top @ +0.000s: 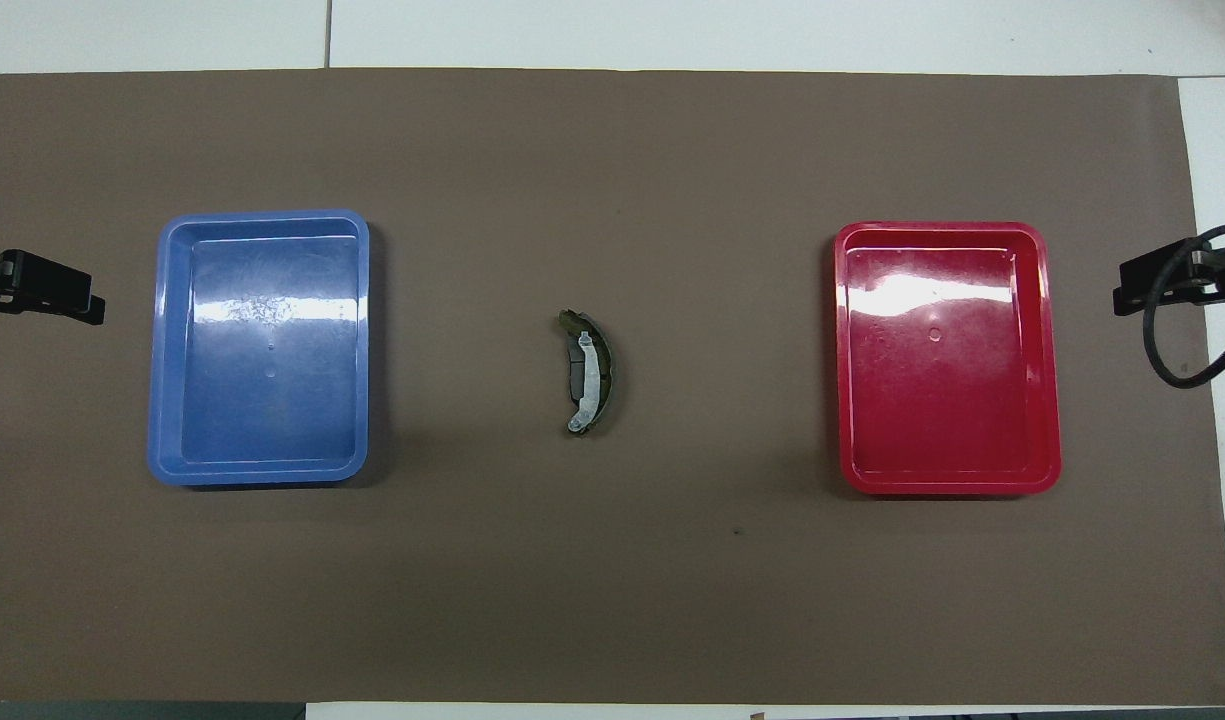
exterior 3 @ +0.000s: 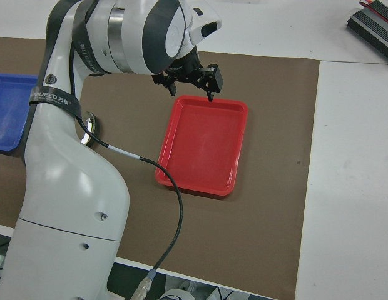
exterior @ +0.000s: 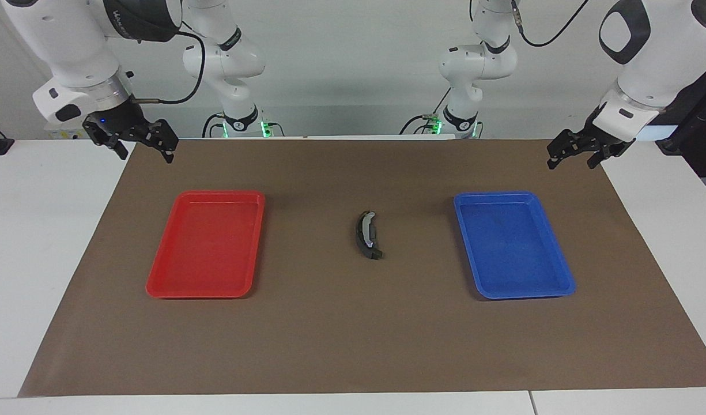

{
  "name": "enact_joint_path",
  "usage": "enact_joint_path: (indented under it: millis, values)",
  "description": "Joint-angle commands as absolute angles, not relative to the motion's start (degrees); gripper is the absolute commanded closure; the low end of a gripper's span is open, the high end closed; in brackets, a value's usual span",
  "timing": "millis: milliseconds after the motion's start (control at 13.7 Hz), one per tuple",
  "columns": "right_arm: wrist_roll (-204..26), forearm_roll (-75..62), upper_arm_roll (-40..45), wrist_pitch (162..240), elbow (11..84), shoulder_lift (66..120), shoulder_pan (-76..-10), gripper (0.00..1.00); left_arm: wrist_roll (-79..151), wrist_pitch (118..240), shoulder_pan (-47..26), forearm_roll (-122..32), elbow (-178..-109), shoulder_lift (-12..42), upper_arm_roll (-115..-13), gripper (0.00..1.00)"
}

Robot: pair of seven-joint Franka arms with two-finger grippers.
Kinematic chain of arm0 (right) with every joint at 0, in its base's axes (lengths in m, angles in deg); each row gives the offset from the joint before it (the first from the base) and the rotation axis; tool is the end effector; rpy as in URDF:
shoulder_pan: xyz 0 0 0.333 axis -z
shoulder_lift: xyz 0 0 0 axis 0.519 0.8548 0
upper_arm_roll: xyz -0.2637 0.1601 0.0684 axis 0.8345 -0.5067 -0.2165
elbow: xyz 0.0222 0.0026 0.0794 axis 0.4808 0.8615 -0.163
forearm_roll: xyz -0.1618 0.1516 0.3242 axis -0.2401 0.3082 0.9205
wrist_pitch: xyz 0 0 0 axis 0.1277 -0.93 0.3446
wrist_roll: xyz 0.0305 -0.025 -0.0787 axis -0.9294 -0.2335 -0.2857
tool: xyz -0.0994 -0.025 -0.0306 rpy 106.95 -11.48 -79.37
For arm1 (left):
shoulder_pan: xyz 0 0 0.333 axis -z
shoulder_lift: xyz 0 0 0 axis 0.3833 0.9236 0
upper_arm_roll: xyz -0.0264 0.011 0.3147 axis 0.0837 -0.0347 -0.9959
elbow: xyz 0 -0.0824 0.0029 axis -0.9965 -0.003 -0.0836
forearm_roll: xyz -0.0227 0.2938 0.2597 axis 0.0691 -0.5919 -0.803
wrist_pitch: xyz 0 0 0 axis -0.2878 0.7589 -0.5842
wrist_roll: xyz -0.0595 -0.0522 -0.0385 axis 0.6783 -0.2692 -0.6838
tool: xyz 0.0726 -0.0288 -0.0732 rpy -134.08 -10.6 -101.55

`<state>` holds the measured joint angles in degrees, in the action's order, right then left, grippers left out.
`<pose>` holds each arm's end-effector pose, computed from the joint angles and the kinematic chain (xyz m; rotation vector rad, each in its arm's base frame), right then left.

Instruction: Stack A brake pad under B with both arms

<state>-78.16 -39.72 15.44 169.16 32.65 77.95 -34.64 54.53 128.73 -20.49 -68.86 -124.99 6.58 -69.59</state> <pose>0.5481 -0.0282 0.6229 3.0925 -0.1436 -0.1013 0.5566 -0.0018 0.6023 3.1081 -0.0800 -0.1150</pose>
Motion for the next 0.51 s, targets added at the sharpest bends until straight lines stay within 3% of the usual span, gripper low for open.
enact_joint_path:
  millis: [0,438]
  values:
    - [-79.59,-39.98,15.41,170.06,34.30,76.44,-34.52,0.01,54.75,129.98,-20.95,-69.65,-127.38,4.67,-69.14,0.00]
    - [-77.92,-39.54,15.41,170.24,34.47,76.35,-34.52,0.01,54.75,129.90,-20.95,-69.74,-127.38,4.67,-69.14,0.00]
